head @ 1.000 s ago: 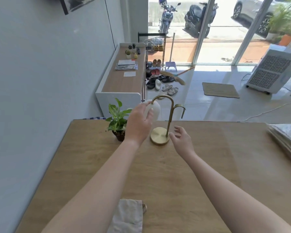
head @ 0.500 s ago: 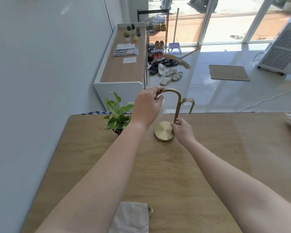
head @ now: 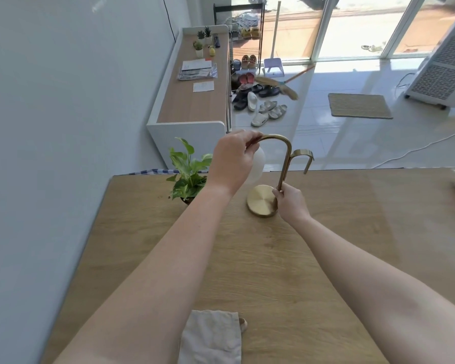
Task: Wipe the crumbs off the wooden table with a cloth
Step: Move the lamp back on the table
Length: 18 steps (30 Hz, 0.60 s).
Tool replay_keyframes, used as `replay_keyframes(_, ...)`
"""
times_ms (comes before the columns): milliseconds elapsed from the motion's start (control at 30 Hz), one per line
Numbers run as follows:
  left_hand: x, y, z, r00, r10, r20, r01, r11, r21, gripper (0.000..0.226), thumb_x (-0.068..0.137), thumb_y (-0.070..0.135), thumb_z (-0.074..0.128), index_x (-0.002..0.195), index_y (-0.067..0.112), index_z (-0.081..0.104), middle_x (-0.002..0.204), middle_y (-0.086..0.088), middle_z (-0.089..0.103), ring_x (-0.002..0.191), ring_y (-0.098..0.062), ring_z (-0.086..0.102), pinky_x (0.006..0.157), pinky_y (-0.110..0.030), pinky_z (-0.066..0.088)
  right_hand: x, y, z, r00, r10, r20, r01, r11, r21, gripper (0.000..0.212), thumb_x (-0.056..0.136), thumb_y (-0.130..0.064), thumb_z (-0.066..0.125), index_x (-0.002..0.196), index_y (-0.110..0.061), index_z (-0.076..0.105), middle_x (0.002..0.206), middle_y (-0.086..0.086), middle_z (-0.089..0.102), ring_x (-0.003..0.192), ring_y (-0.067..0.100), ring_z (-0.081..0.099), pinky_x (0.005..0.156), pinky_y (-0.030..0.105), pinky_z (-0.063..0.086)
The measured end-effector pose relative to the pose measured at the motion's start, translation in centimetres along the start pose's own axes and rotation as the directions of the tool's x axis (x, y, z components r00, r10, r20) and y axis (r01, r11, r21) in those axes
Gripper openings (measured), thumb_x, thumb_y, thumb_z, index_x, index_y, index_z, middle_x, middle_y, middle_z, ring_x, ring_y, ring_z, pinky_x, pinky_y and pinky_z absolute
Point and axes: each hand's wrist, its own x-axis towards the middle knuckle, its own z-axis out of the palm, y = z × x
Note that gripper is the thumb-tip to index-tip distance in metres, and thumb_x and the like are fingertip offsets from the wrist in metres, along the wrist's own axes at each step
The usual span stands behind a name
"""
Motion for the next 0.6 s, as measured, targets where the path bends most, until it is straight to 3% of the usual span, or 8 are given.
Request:
replay_keyframes(233, -2.8, 0.9, -1.9, 0.999, 0.028, 0.04, -0.026, 0.999, -0.038, 0.025, 0.099, 0.01, 0.071, 0.123, 0.01, 0.08, 0.111, 0.0, 0.079, 0.103, -0.012, 0.071, 0.096, -0.024, 0.054, -3.9, 0.7, -0.9, 1.0, -0.021, 0.008, 0.021, 1.0, -0.016, 0.022, 0.11, -0.026, 0.055, 0.094, -0.017, 0.068, 0.086, -0.001, 0.072, 0.08, 0.016, 0.067, 0.065, 0.033, 0.047)
replay_keyframes(600, -10.3, 3.6, -5.0, 0.993, 0.091, 0.079, -0.084, 0.993, -0.084, 0.025, 0.099, 0.012, 0.073, 0.123, 0.015, 0.08, 0.107, 0.003, 0.079, 0.099, -0.01, 0.07, 0.094, -0.032, 0.057, -12.8, 2.2, -0.9, 0.999, -0.032, -0.002, 0.032, 0.999, -0.032, 0.024, 0.109, -0.027, 0.057, 0.092, -0.013, 0.066, 0.082, 0.001, 0.068, 0.075, 0.017, 0.061, 0.067, 0.036, 0.045)
